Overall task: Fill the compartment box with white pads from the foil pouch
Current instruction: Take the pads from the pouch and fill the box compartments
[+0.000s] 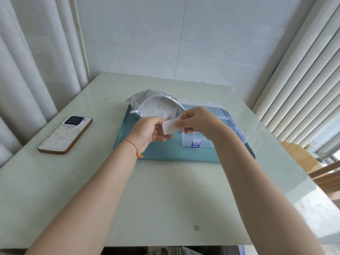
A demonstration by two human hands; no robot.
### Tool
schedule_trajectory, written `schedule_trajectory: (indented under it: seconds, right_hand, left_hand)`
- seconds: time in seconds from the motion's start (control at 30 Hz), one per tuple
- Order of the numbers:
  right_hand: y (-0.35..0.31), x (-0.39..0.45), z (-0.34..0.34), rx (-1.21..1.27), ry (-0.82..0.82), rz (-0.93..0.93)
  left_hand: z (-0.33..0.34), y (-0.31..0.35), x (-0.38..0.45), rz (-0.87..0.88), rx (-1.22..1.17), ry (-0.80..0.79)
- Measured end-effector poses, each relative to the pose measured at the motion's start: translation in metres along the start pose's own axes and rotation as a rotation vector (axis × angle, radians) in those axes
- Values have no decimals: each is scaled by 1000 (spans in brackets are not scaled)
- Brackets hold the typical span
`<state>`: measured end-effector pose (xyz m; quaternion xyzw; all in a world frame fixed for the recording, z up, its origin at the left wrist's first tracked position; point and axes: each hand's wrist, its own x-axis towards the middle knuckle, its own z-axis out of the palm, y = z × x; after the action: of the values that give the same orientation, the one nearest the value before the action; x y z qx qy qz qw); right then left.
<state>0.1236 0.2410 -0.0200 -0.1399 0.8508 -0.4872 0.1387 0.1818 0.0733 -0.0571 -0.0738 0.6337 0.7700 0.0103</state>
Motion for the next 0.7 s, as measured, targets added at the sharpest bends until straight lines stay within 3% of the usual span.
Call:
schedule_trajectory:
  seconds: [0.3, 0.5, 0.7]
  right_hand:
    - [-2, -3, 2, -39, 15, -8]
    - [-2, 0, 12, -124, 36, -44]
    - [-8, 6, 33, -174, 121, -130]
  left_hand:
    - [-1, 1, 0, -7, 69, -17]
    - [-8, -6, 0, 91, 353, 14]
    - [-20, -4, 2, 128, 477, 80]
